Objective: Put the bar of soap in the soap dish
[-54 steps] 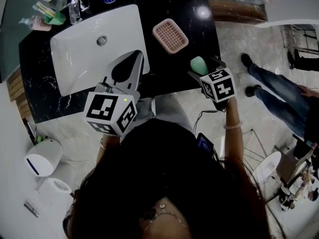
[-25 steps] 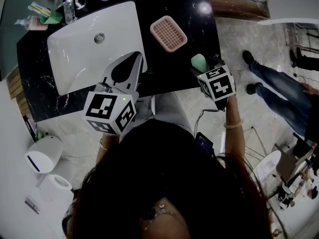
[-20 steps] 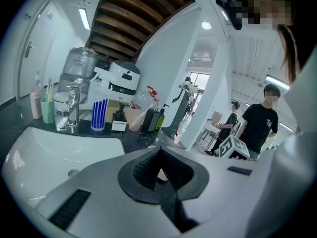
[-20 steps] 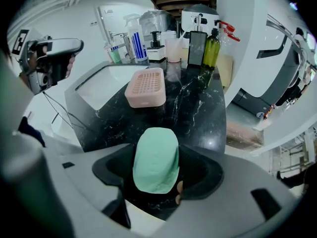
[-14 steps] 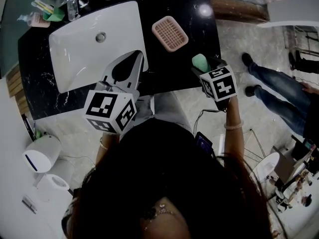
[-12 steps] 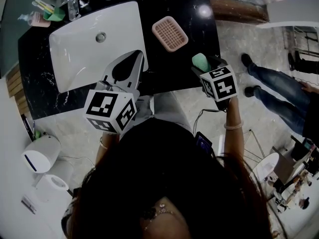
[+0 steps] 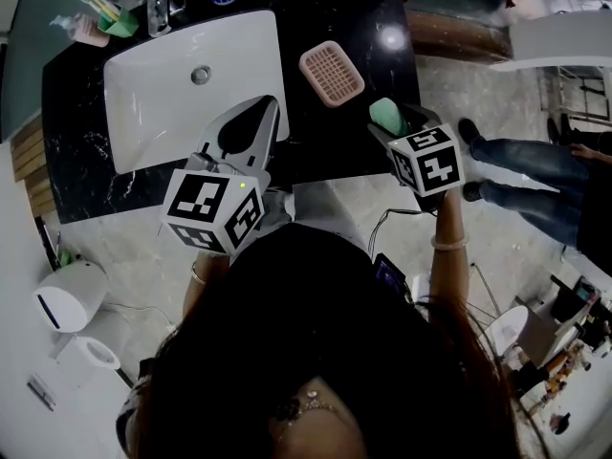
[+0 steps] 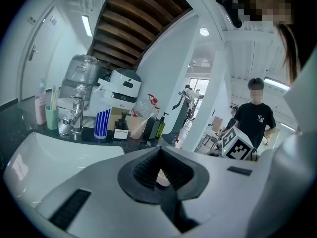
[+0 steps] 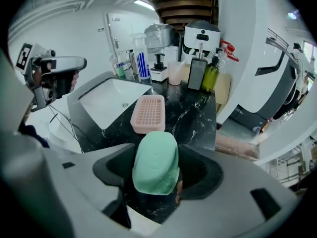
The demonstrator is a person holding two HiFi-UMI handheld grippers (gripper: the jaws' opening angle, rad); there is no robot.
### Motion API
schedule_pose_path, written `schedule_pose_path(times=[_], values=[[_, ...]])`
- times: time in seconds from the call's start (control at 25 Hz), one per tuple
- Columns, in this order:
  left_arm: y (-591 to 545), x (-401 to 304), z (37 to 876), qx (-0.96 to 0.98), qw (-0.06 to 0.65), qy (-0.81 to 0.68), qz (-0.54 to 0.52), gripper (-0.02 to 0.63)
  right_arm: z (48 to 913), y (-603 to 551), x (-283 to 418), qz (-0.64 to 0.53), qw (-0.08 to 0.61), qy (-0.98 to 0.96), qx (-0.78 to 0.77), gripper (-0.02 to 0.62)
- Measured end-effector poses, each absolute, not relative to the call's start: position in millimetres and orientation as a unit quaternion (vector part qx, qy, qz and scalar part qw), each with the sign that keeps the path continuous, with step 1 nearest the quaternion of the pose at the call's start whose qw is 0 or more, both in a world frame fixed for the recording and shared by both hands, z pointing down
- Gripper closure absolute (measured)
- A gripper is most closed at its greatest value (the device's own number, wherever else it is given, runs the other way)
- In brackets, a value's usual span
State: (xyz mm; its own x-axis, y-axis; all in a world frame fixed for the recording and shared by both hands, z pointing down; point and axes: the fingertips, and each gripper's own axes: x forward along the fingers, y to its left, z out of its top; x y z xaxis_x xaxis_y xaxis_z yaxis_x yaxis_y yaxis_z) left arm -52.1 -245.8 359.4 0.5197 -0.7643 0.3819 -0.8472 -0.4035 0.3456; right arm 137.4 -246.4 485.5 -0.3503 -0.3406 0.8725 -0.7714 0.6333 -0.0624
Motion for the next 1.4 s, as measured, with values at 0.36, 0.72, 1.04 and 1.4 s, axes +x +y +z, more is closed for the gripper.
schedule_pose_path(times=[0.36,0.72,1.04,1.4], values=[[-244,-66,352,0.827,0.247,-0.5,0.069,0.604,466,-266,117,0.214,0.435,-0.804,0.345,0.314],[-241,-87,350,0.809,0.247,-0.53,0.064,0.604,461,-287,88,0.194,0.427,-0.823,0.321,0.316],[-241,-109,349,0.787,0.248,-0.561,0.061,0.604,463,-305,60,0.182,0.426,-0.837,0.29,0.316],[-240,-122,354,0.768,0.256,-0.584,0.061,0.604,473,-319,40,0.178,0.428,-0.845,0.265,0.316]])
